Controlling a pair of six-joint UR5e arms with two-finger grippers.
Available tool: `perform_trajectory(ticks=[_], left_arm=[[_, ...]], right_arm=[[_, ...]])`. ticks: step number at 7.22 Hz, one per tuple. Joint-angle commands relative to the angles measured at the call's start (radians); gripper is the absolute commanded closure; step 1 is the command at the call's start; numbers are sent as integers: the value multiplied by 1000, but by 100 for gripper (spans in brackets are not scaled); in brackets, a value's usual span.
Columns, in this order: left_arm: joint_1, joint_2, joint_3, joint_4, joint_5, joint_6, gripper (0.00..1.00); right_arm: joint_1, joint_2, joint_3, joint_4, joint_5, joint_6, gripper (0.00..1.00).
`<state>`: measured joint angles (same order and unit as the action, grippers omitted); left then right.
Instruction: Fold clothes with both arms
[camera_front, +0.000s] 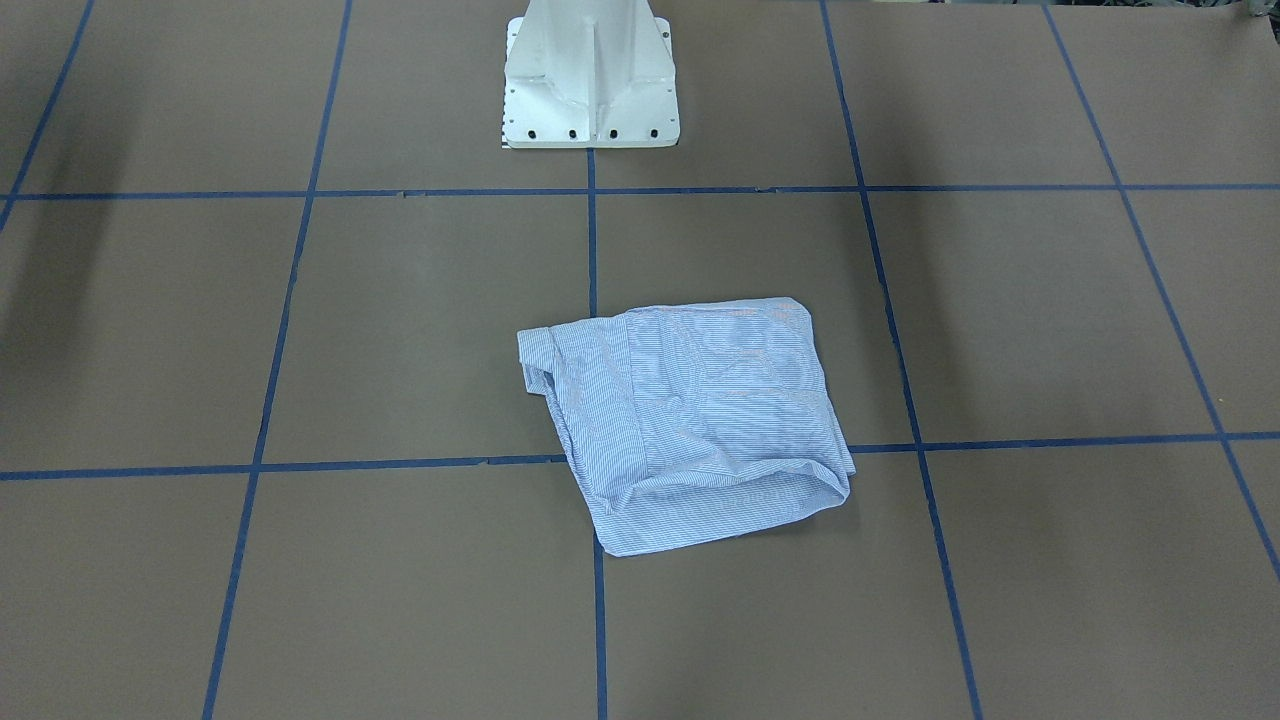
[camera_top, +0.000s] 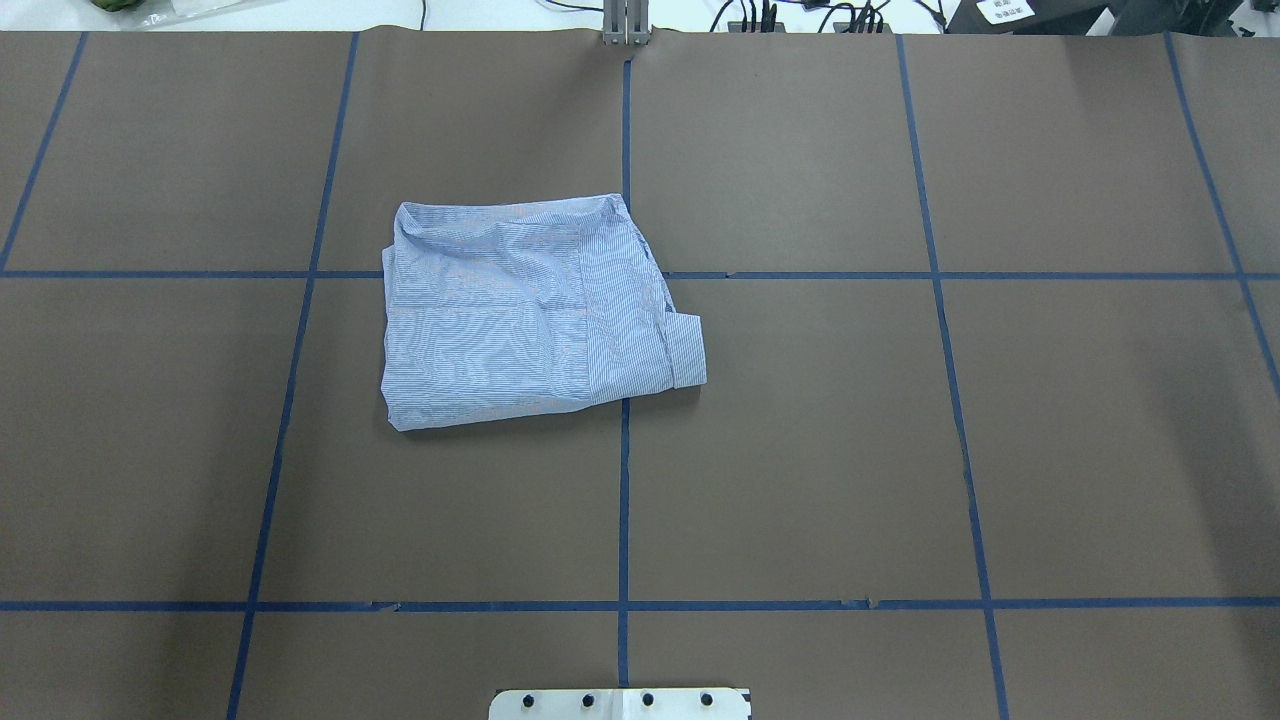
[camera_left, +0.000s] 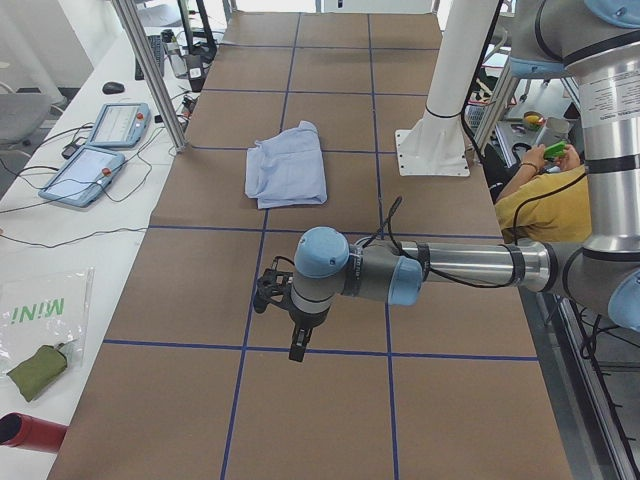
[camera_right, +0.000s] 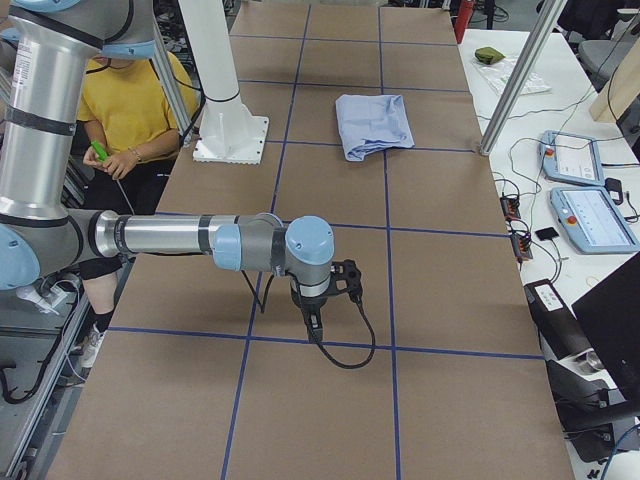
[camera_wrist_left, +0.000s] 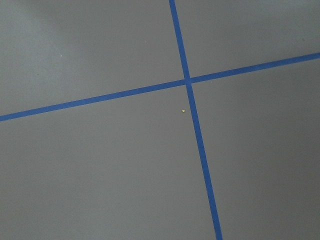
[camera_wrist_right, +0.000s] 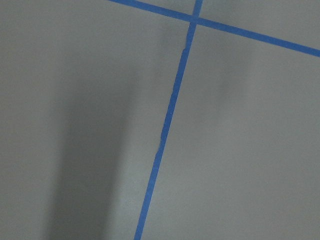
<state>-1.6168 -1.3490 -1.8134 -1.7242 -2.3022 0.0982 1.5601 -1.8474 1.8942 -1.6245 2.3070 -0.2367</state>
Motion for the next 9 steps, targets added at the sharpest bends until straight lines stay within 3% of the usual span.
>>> perform_trajectory(ticks=[1,9], left_arm=[[0,1,0,0,1,0,0],[0,16,8,2,3,0,0]], right_arm=[[0,2,0,0,2,1,0],[0,10,9,0,8,5,0]])
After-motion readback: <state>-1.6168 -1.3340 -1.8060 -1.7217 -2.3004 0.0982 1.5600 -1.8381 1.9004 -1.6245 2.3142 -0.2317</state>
